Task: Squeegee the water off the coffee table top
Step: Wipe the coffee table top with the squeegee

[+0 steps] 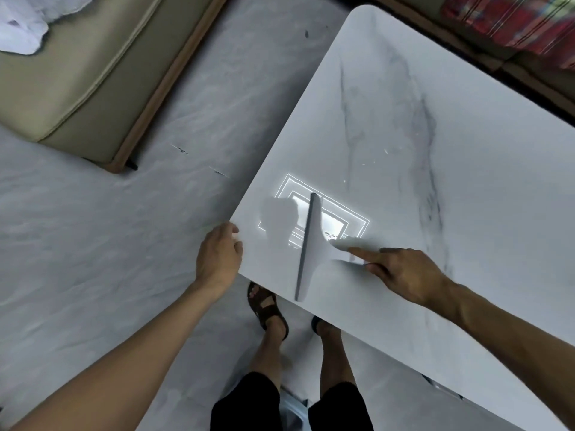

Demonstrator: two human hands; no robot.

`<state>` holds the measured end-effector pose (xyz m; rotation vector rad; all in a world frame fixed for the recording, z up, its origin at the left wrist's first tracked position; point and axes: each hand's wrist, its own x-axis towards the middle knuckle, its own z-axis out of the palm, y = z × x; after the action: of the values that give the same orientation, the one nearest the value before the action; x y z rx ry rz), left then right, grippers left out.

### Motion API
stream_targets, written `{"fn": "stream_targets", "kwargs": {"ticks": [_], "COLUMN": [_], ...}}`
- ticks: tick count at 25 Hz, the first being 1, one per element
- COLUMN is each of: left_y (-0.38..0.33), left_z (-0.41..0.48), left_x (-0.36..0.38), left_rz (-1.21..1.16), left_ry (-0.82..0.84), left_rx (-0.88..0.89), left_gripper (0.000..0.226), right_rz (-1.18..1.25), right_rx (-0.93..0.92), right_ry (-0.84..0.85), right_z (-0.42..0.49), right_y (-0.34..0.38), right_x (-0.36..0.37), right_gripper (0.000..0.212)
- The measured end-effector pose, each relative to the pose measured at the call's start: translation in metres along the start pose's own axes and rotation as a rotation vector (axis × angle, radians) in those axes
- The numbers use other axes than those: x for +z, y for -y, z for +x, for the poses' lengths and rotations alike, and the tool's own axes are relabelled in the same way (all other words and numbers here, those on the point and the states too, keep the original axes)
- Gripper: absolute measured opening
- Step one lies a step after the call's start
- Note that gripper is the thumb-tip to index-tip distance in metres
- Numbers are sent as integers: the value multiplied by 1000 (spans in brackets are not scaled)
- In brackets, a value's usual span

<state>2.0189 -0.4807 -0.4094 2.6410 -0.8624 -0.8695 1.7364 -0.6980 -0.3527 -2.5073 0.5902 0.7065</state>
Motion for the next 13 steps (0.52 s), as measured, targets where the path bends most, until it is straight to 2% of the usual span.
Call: {"fn": "stream_targets", "kwargs": {"ticks": [3,6,10,13], "left_y": [-17,-24,-25,-19], "left_z": [-3,0,8,7], "left_x": [18,24,19,17], "left_rz": [101,161,109,105], "left_ry": [162,369,439,426], "left_rx": [52,-33,-94,-97], "left_gripper": [38,39,37,39], "right_rz": [-46,-68,80,63], "right_rx": [139,174,21,-139], "right_ry": [-10,-11,4,59], "right_z": [-38,-59,-35,2], "right_y": [-44,-54,-7,46], "right_x": [-6,-12,0,28], "right_gripper": [45,45,42,41]}}
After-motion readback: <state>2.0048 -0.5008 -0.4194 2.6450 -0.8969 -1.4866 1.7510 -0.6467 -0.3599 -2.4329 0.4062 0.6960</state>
